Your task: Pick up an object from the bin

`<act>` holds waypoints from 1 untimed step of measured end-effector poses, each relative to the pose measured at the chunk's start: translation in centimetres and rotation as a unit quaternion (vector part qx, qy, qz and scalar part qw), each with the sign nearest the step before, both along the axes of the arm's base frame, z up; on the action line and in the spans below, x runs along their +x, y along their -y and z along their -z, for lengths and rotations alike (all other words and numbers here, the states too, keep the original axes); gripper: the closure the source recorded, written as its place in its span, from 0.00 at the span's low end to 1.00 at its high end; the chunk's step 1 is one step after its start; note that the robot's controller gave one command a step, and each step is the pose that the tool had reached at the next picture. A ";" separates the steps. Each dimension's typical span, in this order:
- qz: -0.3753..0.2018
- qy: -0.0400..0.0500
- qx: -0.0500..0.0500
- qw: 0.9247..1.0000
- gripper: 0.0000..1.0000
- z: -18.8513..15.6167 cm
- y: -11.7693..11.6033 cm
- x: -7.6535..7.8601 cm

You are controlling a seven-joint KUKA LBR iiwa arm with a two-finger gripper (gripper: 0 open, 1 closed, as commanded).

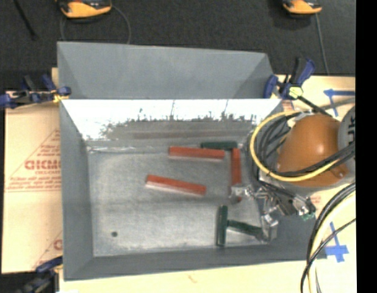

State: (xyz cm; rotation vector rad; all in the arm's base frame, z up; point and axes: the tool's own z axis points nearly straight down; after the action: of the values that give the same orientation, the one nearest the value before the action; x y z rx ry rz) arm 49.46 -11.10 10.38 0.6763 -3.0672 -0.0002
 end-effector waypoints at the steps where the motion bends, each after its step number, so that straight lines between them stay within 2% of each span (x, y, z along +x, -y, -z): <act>1: -0.017 0.012 -0.001 1.000 0.00 3.1 -1.2 -1.2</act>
Offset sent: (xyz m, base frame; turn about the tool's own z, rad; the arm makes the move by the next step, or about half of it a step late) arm -0.0173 0.0127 -0.0333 -0.0311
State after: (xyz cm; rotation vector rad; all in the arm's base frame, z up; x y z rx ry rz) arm 48.29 -9.93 7.31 0.7326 -3.0769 0.0114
